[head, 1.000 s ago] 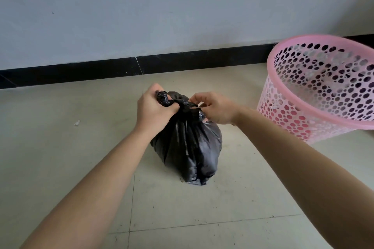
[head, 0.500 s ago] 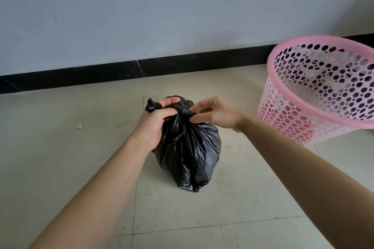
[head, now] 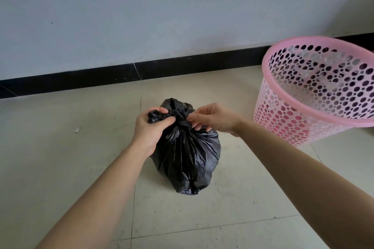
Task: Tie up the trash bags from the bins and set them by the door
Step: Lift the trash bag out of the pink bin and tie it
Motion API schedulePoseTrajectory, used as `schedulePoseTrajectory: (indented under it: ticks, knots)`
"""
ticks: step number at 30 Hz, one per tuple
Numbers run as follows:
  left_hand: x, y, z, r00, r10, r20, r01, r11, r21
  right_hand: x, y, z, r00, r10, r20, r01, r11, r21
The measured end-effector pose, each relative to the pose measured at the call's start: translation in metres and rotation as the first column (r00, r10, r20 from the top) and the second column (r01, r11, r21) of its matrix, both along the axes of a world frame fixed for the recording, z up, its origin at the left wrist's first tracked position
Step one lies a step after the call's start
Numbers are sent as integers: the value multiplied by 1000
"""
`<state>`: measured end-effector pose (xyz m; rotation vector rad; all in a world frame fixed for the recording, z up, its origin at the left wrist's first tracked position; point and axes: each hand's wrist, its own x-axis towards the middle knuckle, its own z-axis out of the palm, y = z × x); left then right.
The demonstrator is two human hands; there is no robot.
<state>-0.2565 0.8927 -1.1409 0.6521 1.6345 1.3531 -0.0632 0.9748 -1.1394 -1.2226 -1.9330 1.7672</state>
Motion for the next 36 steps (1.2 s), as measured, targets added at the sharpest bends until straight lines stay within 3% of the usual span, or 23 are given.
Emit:
schedulePoseTrajectory:
  ticks: [5,10,12,15,17,20,24,30,32,34,36]
  knots:
    - [0,-2,6,997,-76,-30,77,996,41,-3,-2,5,999,-2,-38,3,1000,10]
    - [-2,0,21,988,-137,-64,142,987,76,-5,2,5,1000,5,8,-6,989,150]
    - [-7,3,29,982,-157,-107,166,982,91,-4,5,14,999,-12,32,2,952,307]
    - [-14,6,36,974,-176,-146,193,974,115,-2,9,27,993,-36,115,-50,746,664]
    - [-15,5,33,969,-182,-170,201,974,102,2,12,25,966,-42,257,-188,569,800]
    - [-14,-5,14,961,-199,-190,210,977,39,9,13,7,885,-50,463,-408,398,822]
    - [-19,-10,-2,961,-208,-182,206,978,-29,14,10,-12,869,-74,489,-445,314,839]
    - [-46,-17,-18,961,-188,-205,169,980,-106,42,23,-26,802,-141,580,-499,373,782]
    - [-46,-18,-29,975,-127,-181,109,988,-108,30,16,-30,813,-160,560,-407,530,743]
    - [-45,-19,-41,989,-77,-125,61,990,-130,24,7,-41,870,-194,452,-188,718,670]
    - [-37,-21,-54,991,-17,-135,-6,985,-170,24,-5,-56,907,-244,342,16,833,552]
